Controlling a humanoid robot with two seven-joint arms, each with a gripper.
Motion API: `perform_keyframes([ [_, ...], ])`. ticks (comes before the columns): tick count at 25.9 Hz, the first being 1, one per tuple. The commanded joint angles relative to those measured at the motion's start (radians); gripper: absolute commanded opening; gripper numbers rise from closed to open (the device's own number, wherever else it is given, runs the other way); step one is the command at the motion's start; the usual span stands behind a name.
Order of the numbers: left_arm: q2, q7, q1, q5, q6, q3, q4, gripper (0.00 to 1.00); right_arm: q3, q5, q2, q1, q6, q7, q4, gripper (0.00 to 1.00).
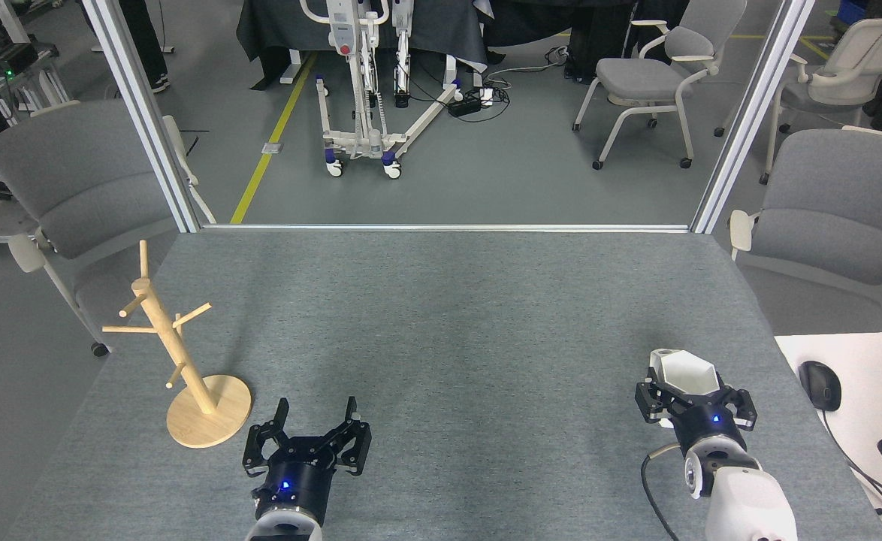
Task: Hang cup on storage rack
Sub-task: 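Lift the white cup with the right gripper, then carry the cup toward the left gripper at table center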
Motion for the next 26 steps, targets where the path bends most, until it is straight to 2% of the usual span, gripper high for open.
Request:
perform_keyframes([
  [1,0.000,0.000,0.000,0.000,-0.006,0.000,0.000,0.99,0.000,0.000,0.000,0.000,0.000,-0.002,0.000,0.97],
  [5,0.000,0.003,0.003,0.000,-0.020,0.000,0.000,0.99,-0.002,-0.003,0.000,0.000,0.000,-0.002,0.000,0.96],
  [10,-0.003,0.011,0.008,0.002,-0.034,0.000,0.000,0.99,-0.002,-0.008,0.002,0.000,0.000,-0.004,0.000,0.84],
  [13,-0.005,0.016,0.009,0.000,-0.046,0.000,-0.005,0.99,-0.002,-0.022,0.000,0.000,-0.003,-0.004,0.000,0.64],
  [14,-0.005,0.016,0.009,0.000,-0.052,0.000,-0.009,0.99,-0.002,-0.025,0.000,0.002,-0.008,-0.004,-0.001,0.51],
  [15,-0.005,0.016,0.009,0.000,-0.060,0.000,-0.012,0.99,-0.002,-0.025,0.000,0.000,-0.011,-0.004,-0.001,0.33],
  [17,-0.006,0.017,0.009,0.000,-0.075,-0.002,-0.017,0.99,-0.003,-0.025,0.000,-0.001,-0.012,-0.002,-0.001,0.14],
  [20,-0.008,0.017,0.008,0.000,-0.092,-0.005,-0.017,0.99,-0.009,-0.041,0.005,-0.003,-0.014,0.006,-0.017,0.12],
  [23,-0.006,0.017,0.008,0.000,-0.110,-0.032,-0.018,0.99,-0.012,-0.120,-0.001,-0.003,-0.008,0.019,-0.064,0.09],
  [26,-0.002,0.019,0.009,-0.002,-0.127,-0.051,-0.021,0.99,-0.026,-0.218,-0.018,-0.001,0.002,0.128,-0.187,0.08],
])
